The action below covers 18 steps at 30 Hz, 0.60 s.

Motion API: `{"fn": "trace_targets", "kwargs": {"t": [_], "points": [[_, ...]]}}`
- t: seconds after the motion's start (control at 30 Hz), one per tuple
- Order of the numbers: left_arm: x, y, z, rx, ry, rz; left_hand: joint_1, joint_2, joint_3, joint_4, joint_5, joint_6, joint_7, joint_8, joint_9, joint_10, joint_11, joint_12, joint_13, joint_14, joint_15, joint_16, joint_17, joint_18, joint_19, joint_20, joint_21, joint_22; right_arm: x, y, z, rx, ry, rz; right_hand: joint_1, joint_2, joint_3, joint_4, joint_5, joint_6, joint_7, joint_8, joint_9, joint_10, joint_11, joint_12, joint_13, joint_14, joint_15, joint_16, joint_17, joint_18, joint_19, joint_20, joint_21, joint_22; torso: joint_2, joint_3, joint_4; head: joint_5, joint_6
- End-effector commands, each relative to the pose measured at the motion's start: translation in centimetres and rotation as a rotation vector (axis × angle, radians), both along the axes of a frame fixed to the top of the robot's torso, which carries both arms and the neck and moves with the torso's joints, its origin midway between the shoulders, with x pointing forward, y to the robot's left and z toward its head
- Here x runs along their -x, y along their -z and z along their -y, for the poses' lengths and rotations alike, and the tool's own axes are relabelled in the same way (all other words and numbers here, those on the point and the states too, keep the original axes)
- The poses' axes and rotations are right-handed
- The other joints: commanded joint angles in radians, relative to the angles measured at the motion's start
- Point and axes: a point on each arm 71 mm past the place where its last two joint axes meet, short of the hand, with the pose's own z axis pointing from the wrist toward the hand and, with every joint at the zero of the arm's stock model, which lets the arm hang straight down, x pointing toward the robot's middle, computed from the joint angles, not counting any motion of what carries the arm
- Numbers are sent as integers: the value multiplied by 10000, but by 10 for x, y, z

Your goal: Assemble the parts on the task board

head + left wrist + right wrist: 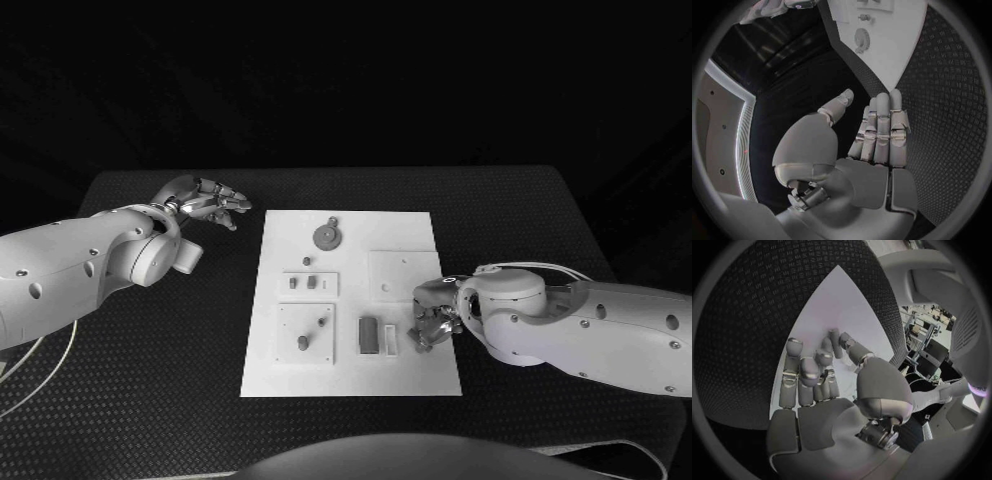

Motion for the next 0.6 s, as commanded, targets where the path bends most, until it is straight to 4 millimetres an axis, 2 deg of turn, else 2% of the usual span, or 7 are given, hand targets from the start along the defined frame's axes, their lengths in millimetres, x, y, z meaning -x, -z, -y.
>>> {"fn": "trace_targets", "kwargs": {"t": [0.03, 0.33, 0.6], "points": [[0, 0, 2, 60, 98, 3, -63, -9, 0, 43, -48, -66, -19, 39, -10, -69, 1, -34, 14, 30, -31, -32, 11, 198, -11, -9, 66, -10, 3, 3, 4, -341, 625, -411, 647, 564, 8, -15, 10, -22, 68, 40, -305, 71, -36, 46, 17, 42, -61, 56, 20, 109, 44, -6, 50, 231, 2, -1, 4, -2, 7], [0, -1, 2, 51, 98, 2, -62, -17, -1, 42, -48, -66, -19, 40, -11, -68, 1, -34, 16, 30, -31, -32, 12, 199, -11, -9, 66, -10, -1, -1, 5, -1556, 1730, -1164, 645, 545, 4, -13, 11, 1, 56, 57, -298, 82, -48, 57, 24, 42, -72, 67, 25, 108, 53, -14, 64, 227, 1, -13, 7, 8, -8], [1, 0, 2, 45, 103, -12, -56, -23, 0, 39, -47, -65, -20, 42, -12, -67, 0, -33, 17, 30, -32, -32, 13, 199, -11, -10, 67, -9, -4, -2, 7, -3019, 3146, -1604, 628, 544, -1, -9, 10, 6, 54, 62, -297, 79, -50, 56, 24, 37, -77, 65, 25, 109, 51, -14, 65, 223, -1, 1, 5, 12, -15]]}}
